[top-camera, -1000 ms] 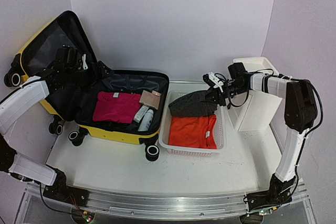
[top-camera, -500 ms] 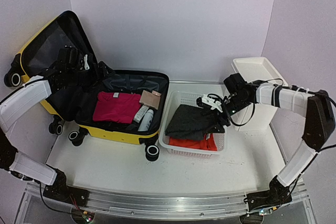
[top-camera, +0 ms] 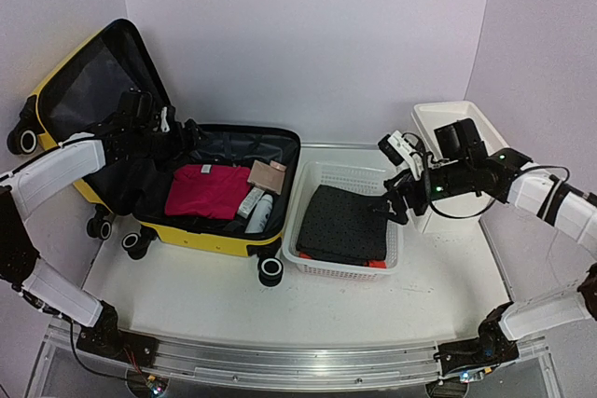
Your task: Open, take out, and arrange the luggage
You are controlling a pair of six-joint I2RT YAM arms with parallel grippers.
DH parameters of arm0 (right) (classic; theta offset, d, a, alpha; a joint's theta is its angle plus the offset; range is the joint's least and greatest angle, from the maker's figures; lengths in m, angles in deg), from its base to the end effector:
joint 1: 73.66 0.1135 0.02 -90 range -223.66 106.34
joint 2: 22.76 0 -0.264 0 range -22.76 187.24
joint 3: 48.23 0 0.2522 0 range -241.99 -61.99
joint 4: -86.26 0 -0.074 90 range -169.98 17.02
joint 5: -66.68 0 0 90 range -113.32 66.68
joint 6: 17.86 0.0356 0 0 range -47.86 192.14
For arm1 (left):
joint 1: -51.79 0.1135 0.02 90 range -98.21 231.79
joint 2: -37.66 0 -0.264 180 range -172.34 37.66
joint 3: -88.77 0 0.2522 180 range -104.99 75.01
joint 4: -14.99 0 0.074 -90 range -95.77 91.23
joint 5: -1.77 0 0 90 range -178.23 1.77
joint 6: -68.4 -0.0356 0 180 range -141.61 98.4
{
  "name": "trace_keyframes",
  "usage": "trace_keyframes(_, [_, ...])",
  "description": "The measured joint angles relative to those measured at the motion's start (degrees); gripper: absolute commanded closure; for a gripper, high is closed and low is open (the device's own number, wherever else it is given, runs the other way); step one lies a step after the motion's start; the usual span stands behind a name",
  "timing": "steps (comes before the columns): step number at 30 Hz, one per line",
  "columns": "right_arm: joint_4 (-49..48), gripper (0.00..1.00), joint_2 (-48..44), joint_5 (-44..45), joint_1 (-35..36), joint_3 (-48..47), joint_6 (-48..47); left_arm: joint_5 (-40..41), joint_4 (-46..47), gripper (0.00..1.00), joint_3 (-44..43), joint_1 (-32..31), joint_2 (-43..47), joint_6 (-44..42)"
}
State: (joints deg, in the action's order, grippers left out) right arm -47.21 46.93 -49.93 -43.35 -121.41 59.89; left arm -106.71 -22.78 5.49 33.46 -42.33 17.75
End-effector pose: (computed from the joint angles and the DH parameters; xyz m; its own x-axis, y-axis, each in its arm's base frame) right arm 0.2142 0.1437 0.3042 -0.4201 -0.4653 -0.7791 -0.8422 0.5197 0.1437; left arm 0.2952 -0.1097 0.3269 -0.7619 -0.3811 -0.5237 0.0817 0.7455 -0.6614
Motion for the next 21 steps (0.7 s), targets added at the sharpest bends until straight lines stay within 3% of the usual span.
trace_keyframes(4, [-4.72, 0.02, 6.69, 6.95, 2.12, -0.96, 12.48, -0.96, -1.88, 0.18, -0.98, 0.0, -2.95, -3.26])
trace_keyframes(9, [-5.05, 0.02, 17.53, 10.56, 3.58, -8.37, 20.31, -0.79, -8.22, 0.22, -3.72, -0.11, -8.22, -8.63])
trace_keyframes(14, [-4.74, 0.02, 23.12, 10.49, 3.87, -15.85, 23.87, 3.82, -15.02, 0.21, -6.82, -2.38, -12.39, -12.94])
trace_keyframes(21, [-3.21, 0.02, 23.76, 9.94, 3.87, -16.87, 25.18, 7.72, -20.83, 0.2, -11.26, -4.83, -15.87, -16.61])
